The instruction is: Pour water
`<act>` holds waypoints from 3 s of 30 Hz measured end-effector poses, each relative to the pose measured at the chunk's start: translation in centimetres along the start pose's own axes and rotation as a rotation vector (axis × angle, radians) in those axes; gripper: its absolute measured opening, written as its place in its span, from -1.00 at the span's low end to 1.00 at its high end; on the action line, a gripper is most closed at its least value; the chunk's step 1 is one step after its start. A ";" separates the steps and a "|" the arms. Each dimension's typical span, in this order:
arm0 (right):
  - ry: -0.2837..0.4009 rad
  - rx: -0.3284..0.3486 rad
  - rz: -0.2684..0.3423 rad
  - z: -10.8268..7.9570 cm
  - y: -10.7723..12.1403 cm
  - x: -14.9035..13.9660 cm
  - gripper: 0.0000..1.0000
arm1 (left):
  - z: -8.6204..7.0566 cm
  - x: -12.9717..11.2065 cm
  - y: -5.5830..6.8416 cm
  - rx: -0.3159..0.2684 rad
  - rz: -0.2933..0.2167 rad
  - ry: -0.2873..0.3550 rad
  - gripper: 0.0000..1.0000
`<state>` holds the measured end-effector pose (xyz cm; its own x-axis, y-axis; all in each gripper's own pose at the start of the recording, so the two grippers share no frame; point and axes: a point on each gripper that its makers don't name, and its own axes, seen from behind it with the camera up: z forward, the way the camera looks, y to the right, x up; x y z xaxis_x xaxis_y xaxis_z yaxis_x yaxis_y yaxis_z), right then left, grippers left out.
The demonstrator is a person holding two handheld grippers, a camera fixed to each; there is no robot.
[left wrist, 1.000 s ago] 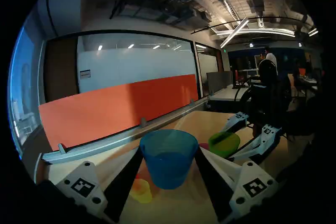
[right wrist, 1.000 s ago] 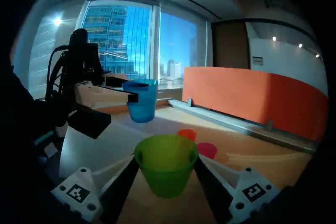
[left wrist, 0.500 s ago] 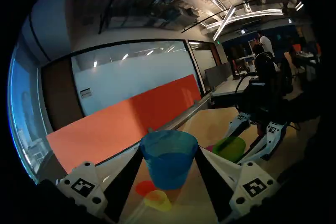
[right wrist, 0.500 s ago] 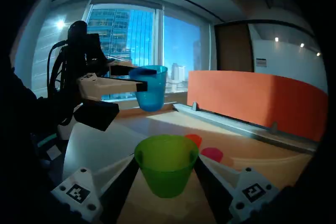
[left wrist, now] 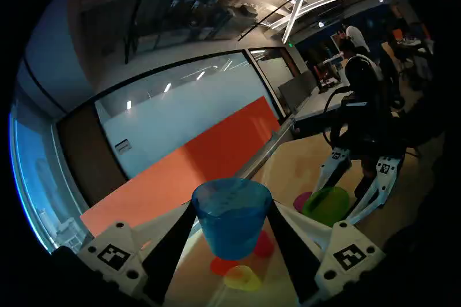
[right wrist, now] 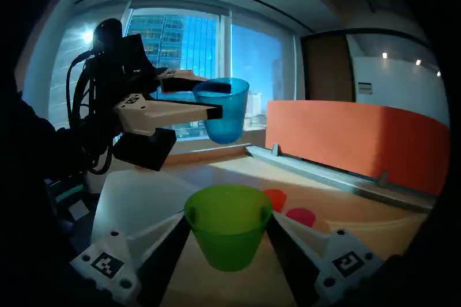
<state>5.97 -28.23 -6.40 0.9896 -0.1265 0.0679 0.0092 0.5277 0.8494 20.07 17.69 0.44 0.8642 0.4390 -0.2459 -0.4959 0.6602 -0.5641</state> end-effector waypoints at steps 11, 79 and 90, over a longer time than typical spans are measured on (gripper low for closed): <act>0.003 0.028 0.002 1.1 -0.9 -0.2 0.79 | -0.1 1.8 -0.3 0.015 0.129 0.005 0.72; 0.024 0.053 0.009 2.6 -1.7 1.4 0.78 | 0.0 3.7 -0.5 0.079 0.552 0.009 0.72; 0.027 0.051 0.008 2.7 -1.5 1.5 0.78 | -0.2 3.9 -0.5 0.086 0.587 0.013 0.72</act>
<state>7.04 -31.45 -6.21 0.9931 -0.0995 0.0616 -0.0056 0.4853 0.8743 23.72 18.96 -0.36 0.4436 0.7388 -0.5073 -0.8961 0.3561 -0.2649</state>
